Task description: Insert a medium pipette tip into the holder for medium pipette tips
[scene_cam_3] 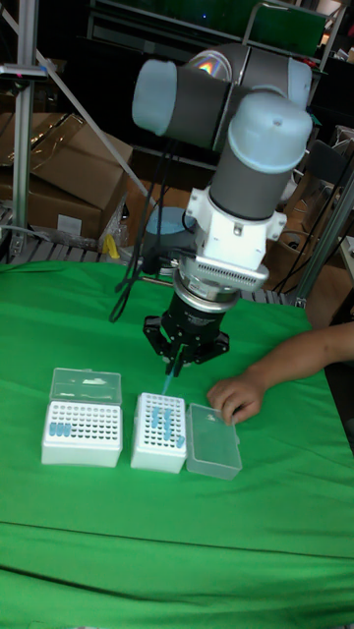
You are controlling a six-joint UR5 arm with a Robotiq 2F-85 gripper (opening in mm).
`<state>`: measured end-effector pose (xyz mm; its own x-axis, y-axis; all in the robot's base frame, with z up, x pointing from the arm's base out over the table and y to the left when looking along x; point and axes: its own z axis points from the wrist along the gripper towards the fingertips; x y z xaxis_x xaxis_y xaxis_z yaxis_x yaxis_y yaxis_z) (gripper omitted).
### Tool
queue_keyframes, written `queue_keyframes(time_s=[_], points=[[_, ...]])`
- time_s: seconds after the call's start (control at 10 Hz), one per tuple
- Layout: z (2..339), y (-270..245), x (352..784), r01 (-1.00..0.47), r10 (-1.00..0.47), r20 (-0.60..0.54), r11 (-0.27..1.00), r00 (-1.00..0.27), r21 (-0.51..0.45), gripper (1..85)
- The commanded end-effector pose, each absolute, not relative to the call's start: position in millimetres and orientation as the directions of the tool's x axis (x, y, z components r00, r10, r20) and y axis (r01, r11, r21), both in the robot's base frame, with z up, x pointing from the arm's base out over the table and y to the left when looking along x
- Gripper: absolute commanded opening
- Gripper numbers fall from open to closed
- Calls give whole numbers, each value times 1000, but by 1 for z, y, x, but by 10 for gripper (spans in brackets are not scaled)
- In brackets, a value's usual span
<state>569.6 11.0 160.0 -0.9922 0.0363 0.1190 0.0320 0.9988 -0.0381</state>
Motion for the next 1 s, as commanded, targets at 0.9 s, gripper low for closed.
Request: queue_keyframes(time_s=[0.9], points=[[134, -101, 652, -278, -283, -31, 953, -959, -118, 10]])
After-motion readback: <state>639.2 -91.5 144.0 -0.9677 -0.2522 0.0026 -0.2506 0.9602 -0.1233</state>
